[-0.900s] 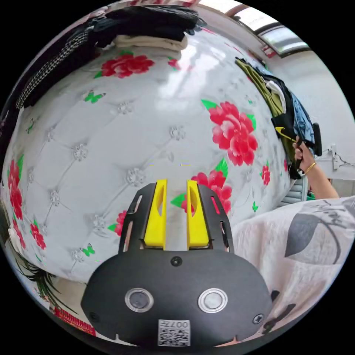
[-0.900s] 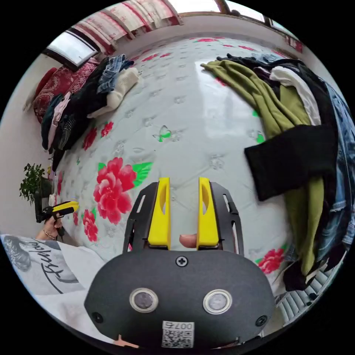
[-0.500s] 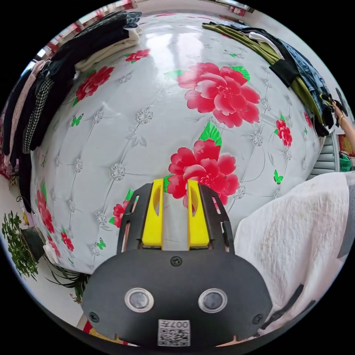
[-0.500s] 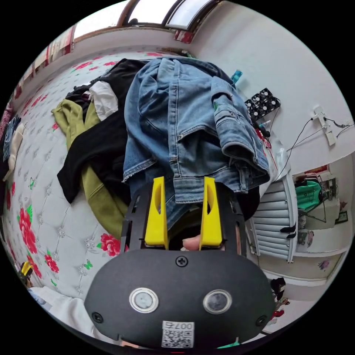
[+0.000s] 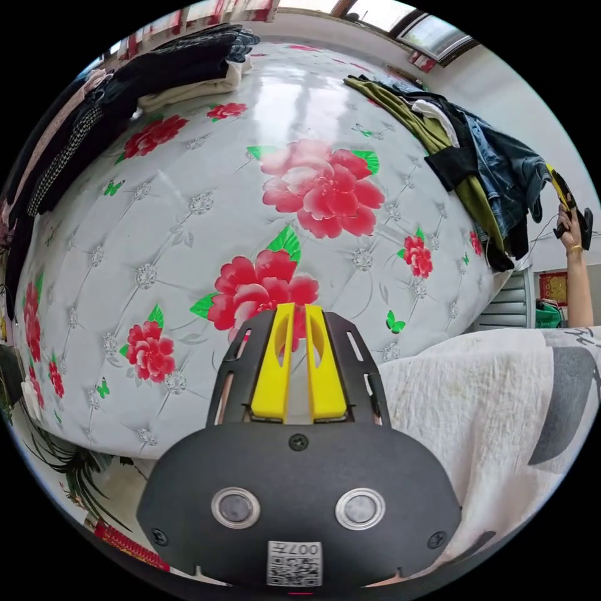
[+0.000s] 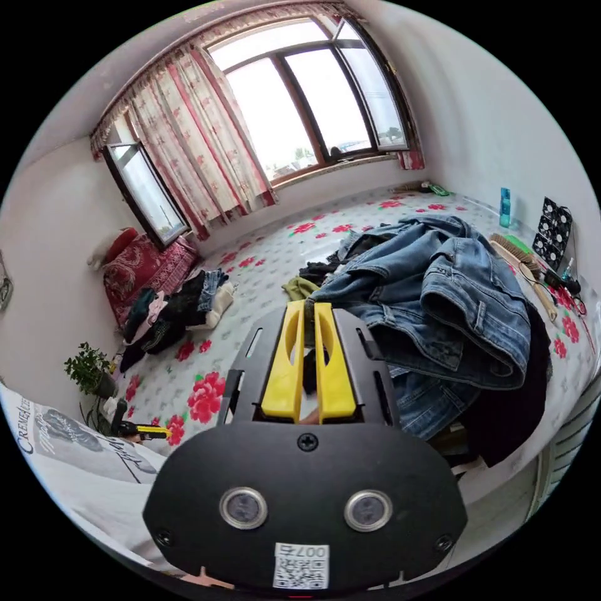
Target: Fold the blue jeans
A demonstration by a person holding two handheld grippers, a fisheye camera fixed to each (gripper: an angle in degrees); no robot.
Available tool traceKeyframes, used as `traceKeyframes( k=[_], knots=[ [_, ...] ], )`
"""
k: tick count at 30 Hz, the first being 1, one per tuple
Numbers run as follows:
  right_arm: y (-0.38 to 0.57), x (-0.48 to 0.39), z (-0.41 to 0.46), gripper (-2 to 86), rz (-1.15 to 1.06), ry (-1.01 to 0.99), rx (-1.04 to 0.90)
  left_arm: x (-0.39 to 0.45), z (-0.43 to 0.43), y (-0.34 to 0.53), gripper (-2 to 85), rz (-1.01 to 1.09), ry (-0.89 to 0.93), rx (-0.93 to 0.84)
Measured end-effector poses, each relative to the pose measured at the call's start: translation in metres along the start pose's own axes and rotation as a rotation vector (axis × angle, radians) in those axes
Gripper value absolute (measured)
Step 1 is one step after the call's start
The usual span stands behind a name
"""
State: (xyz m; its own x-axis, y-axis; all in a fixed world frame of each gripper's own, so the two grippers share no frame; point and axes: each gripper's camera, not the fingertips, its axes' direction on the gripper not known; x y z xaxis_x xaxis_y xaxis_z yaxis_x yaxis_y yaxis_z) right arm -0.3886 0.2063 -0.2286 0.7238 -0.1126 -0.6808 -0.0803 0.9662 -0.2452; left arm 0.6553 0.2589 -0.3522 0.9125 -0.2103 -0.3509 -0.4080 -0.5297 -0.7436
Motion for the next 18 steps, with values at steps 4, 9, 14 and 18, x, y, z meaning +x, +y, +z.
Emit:
traceKeyframes(
  k=[4, 9, 14, 18],
  knots=[
    [-0.010, -0.057, -0.031, 0.1, -0.114, -0.493, 0.141, -0.003, -0.035, 0.003, 4.1, 0.022, 0.054, 0.108],
    [0.013, -0.208, 0.007, 0.5, -0.424, -0.853, -0.035, -0.021, -0.078, 0.018, 5.5, -0.018, 0.148, 0.275],
    [0.097, -0.377, 0.069, 2.0, -0.650, -1.349, -0.403, -0.076, -0.105, 0.070, 6.0, -0.238, 0.200, 0.406],
    [0.148, -0.446, 0.101, 4.4, -0.770, -1.285, -0.569, -0.136, -0.102, 0.131, 5.7, -0.553, 0.074, 0.310]
  ],
)
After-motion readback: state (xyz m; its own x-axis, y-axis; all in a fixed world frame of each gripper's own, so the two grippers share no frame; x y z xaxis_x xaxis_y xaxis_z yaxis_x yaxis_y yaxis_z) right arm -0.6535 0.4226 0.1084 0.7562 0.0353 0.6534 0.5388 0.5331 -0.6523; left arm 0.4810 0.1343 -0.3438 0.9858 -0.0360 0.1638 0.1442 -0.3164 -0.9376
